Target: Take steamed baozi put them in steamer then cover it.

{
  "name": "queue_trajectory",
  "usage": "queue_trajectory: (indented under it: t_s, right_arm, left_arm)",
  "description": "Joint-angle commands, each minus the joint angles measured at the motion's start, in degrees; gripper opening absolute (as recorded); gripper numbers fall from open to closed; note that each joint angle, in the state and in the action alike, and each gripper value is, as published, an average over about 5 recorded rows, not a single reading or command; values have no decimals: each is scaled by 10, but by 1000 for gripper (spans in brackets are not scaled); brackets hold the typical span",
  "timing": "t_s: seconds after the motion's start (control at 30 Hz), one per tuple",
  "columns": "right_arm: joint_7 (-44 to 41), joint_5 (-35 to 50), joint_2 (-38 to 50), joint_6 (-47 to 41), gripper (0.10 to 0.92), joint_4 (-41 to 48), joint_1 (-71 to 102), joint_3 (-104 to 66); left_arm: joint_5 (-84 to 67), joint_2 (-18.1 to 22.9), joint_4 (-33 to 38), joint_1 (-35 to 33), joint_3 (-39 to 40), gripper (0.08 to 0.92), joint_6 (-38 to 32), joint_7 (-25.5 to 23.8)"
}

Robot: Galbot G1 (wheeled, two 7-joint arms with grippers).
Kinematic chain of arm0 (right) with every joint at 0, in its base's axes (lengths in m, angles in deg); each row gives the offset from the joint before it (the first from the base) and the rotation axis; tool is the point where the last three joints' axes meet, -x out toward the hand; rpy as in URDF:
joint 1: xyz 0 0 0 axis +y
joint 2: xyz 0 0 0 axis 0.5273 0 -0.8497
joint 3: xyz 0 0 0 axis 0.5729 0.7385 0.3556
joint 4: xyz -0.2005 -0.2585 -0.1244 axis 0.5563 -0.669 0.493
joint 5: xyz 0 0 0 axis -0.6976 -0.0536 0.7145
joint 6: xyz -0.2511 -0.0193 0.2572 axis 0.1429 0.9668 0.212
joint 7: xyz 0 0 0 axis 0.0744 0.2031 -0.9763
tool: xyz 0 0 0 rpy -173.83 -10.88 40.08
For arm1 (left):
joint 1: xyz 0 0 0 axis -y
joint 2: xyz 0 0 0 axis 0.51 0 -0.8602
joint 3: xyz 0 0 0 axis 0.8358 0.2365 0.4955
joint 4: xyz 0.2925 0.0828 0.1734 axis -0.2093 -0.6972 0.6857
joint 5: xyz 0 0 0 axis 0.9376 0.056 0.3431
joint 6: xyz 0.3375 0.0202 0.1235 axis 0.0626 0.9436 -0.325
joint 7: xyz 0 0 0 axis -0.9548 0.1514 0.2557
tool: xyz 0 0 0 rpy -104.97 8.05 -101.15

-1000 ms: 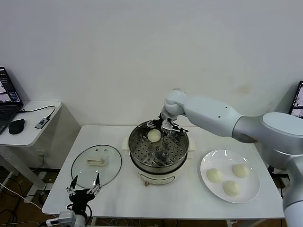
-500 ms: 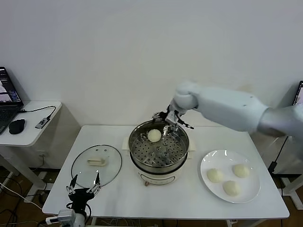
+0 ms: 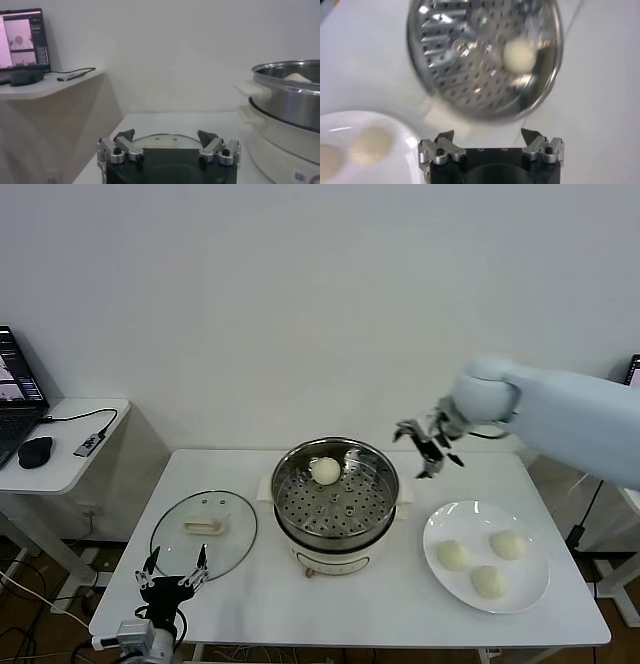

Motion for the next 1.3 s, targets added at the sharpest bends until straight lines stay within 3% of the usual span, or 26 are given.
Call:
queue_trajectory:
  t_s: [0.03, 0.37, 0.63, 1.3]
  right_arm:
    - [-11, -6, 144, -71, 823, -67, 62, -20]
    - [-19, -66, 156, -60, 823, -53, 222, -122]
    - [-11, -115, 111, -41, 823, -7, 361, -220]
    - [11, -149, 20, -18, 823, 87, 437, -282]
  left_arm:
    - [-13, -9, -4, 3, -1, 823, -43, -4]
    - [-4, -1, -6, 4, 12, 823, -40, -7]
    - [-4, -2, -6, 3, 1, 823, -38, -4]
    - [-4, 0, -12, 3, -16, 823, -40, -3]
